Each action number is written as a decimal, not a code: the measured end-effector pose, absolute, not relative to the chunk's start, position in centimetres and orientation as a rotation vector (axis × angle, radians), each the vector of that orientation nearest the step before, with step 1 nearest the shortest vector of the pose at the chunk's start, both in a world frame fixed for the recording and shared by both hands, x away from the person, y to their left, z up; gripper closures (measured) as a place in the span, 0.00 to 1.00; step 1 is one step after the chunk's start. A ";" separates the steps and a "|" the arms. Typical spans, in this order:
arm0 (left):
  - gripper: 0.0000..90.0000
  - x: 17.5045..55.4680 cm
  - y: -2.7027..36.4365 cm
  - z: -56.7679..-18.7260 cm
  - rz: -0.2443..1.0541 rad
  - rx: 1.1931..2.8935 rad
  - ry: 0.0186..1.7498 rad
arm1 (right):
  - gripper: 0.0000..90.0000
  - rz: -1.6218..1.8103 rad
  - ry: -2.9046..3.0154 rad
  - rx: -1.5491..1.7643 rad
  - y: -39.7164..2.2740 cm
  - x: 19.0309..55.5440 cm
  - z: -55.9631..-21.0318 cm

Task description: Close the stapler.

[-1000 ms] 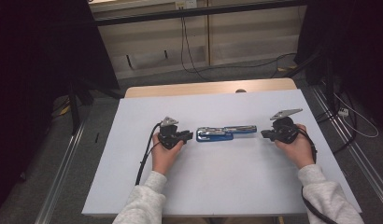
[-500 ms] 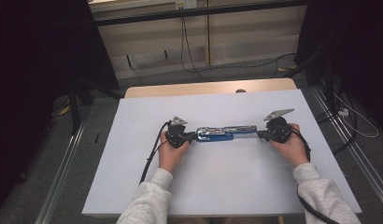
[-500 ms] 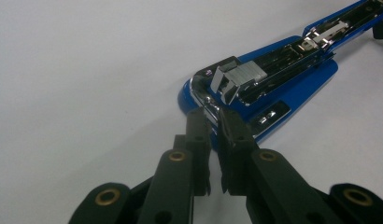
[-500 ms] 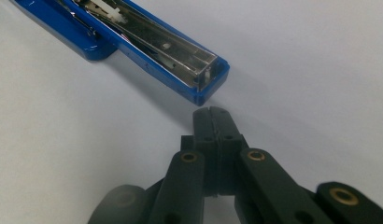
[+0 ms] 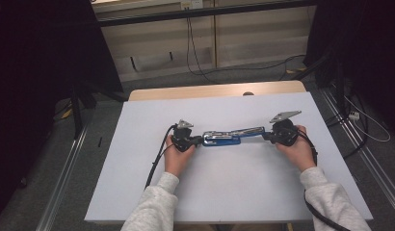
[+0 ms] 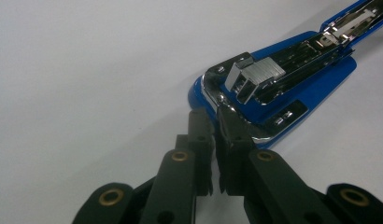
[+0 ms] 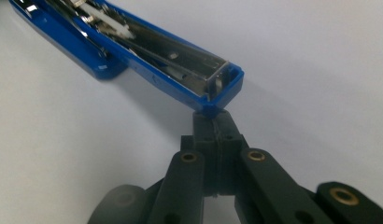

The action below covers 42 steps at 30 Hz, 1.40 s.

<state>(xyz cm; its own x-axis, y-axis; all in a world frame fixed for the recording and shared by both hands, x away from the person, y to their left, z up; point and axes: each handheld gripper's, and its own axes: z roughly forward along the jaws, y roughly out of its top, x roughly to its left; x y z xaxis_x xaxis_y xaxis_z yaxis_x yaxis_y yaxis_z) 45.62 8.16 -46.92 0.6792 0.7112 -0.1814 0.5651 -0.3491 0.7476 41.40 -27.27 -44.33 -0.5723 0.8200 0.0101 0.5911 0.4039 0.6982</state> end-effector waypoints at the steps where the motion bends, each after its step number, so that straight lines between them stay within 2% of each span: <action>1: 0.95 45.6 8.2 -46.9 0.221 2.051 0.981 | 1.00 0.956 2.331 1.222 -27.3 41.4 -44.3; 7: 0.94 45.6 8.2 -46.9 0.226 2.049 0.981 | 0.96 1.044 2.310 1.183 -26.7 41.2 -43.5; 9: 0.91 45.6 8.3 -46.9 0.237 2.048 0.984 | 0.92 1.048 2.314 1.174 -26.5 41.1 -43.4; 12: 0.77 45.7 8.6 -46.8 0.239 2.036 1.007 | 0.80 1.102 2.305 1.205 -26.4 40.9 -43.7; 13: 0.77 45.7 8.8 -46.8 0.257 2.023 1.022 | 0.80 1.102 2.305 1.205 -26.4 40.9 -43.7; 14: 0.61 45.7 9.3 -46.7 0.255 2.019 1.034 | 0.75 1.186 2.311 1.216 -26.2 40.6 -44.1; 16: 0.57 45.5 9.7 -46.5 0.260 2.009 1.046 | 0.66 1.185 2.325 1.231 -26.0 40.4 -44.5; 17: 0.47 45.5 9.7 -46.5 0.260 2.009 1.046 | 0.66 1.185 2.325 1.231 -26.0 40.4 -44.5; 18: 0.42 45.2 10.3 -46.2 0.240 2.007 1.043 | 0.61 1.187 2.339 1.250 -25.9 40.2 -44.6; 20: 0.42 45.0 10.5 -46.0 0.233 2.001 1.035 | 0.58 1.191 2.335 1.253 -25.9 40.1 -44.6; 24: 0.22 43.8 11.4 -45.0 0.200 1.989 1.016 | 0.43 1.149 2.351 1.232 -25.3 39.1 -44.4; 25: 0.20 43.8 11.4 -45.0 0.200 1.989 1.016 | 0.43 1.149 2.351 1.232 -25.3 39.1 -44.4; 26: 0.17 43.3 11.8 -44.6 0.193 1.995 0.988 | 0.38 1.122 2.364 1.216 -25.1 38.7 -44.3; 29: 0.13 42.7 12.2 -44.2 0.203 2.000 0.956 | 0.34 1.128 2.375 1.206 -25.1 38.2 -44.1; 30: 0.13 42.3 12.5 -44.1 0.195 1.994 0.939 | 0.30 1.146 2.385 1.197 -25.1 37.8 -44.0; 36: 0.10 41.0 13.8 -44.2 0.188 1.993 0.916 | 0.23 1.115 2.399 1.197 -25.4 36.6 -43.8; 42: 0.09 39.7 14.7 -43.9 0.183 2.001 0.878 | 0.21 1.107 2.406 1.199 -25.5 35.6 -43.6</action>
